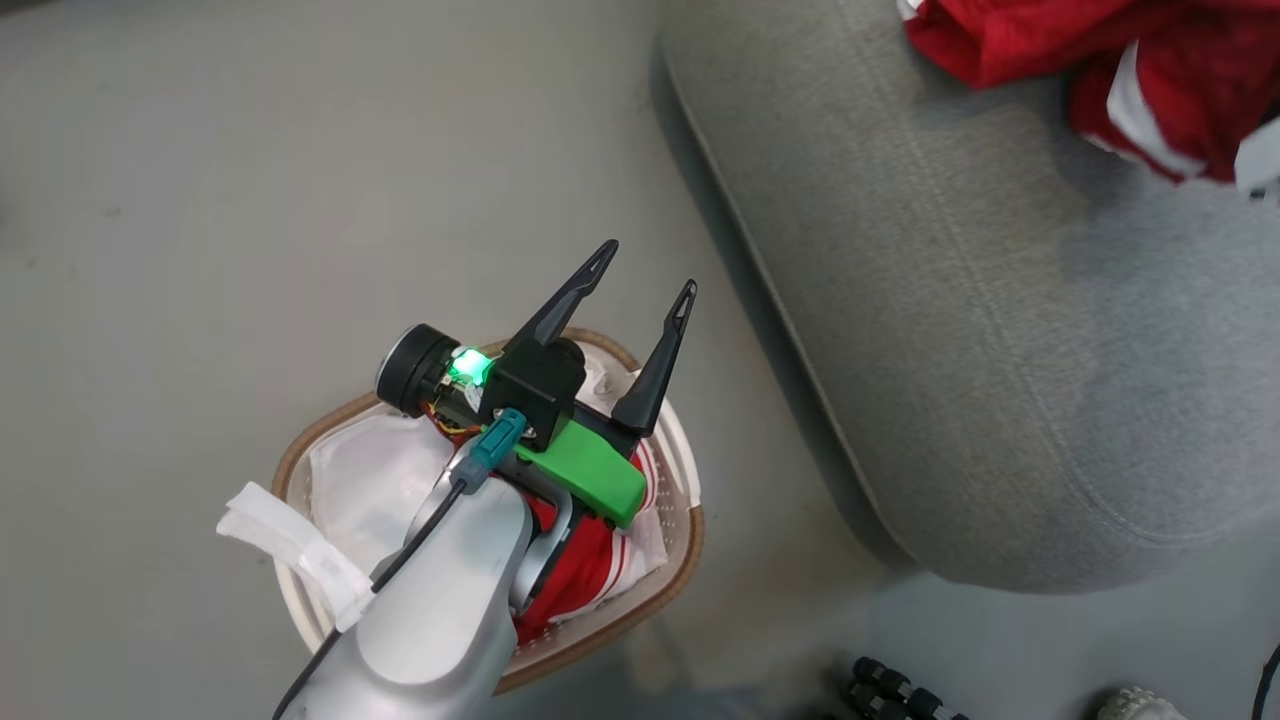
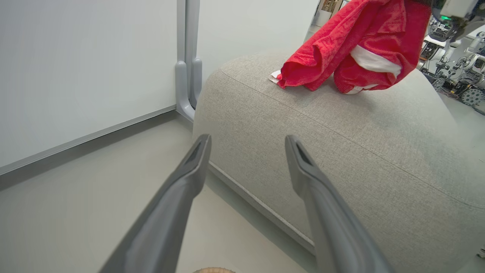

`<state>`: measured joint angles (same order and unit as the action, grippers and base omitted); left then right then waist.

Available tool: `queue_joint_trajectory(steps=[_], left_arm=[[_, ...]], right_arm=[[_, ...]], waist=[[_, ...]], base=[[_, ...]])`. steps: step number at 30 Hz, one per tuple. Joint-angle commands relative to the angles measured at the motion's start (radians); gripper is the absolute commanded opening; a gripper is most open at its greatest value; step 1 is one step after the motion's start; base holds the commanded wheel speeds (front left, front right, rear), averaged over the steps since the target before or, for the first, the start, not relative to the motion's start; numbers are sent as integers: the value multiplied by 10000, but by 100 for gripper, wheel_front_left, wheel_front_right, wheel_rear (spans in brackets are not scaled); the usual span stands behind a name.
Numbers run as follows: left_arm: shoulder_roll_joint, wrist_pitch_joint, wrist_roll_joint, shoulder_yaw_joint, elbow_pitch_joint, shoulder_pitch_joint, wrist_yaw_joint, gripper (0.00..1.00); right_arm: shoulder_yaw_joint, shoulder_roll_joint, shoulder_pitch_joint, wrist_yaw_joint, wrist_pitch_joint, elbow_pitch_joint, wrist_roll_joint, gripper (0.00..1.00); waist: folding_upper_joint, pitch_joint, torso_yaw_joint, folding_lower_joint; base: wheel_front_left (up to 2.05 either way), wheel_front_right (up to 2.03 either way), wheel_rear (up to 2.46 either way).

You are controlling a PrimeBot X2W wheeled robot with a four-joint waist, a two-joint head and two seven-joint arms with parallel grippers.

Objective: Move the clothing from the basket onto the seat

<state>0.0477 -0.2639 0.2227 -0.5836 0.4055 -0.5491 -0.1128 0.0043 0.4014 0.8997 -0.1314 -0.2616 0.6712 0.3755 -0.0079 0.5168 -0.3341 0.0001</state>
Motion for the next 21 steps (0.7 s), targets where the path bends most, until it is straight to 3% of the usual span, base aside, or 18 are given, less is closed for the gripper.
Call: queue_joint_trajectory(steps=[1, 2, 3, 4, 5, 6, 16, 21], left_arm=[[50, -6, -107, 55, 36, -141, 51, 100], [49, -6, -105, 71, 42, -127, 49, 100], [50, -6, -139, 106, 64, -103, 48, 100], [50, -6, -161, 163, 74, -65, 48, 100], [52, -6, -156, 247, 93, 22, 62, 100], [52, -6, -179, 311, 108, 96, 68, 100], [50, -6, -100, 1119, 231, 844, 4, 100], [52, -6, 14, 1483, 150, 1312, 94, 100]], right_arm=[[-213, -36, -295, 14, -46, 236, -118, 0], [-335, -63, -430, 14, -44, 407, -216, 0], [-513, -128, -601, 14, -46, 560, -298, 24], [-672, -174, -748, 14, -46, 654, -321, 42], [-846, -246, -942, 12, -46, 722, -349, 96], [-918, -312, -1117, 12, -46, 785, -441, 100], [-1565, -785, -3107, 14, -46, 545, -710, 100], [-1218, -938, -4037, 14, -46, -24, -794, 100]], waist=[[79, 541, 591, -1], [79, 543, 627, -1], [79, 533, 659, -1], [79, 509, 675, -1], [79, 467, 684, -1], [79, 420, 676, -1], [79, -649, 458, -1], [79, -1353, 490, -1]], base=[[0, 0, 0], [0, 0, 0], [0, 0, 0], [0, 0, 0], [0, 0, 0], [0, 0, 0], [0, 0, 0], [0, 0, 0]])
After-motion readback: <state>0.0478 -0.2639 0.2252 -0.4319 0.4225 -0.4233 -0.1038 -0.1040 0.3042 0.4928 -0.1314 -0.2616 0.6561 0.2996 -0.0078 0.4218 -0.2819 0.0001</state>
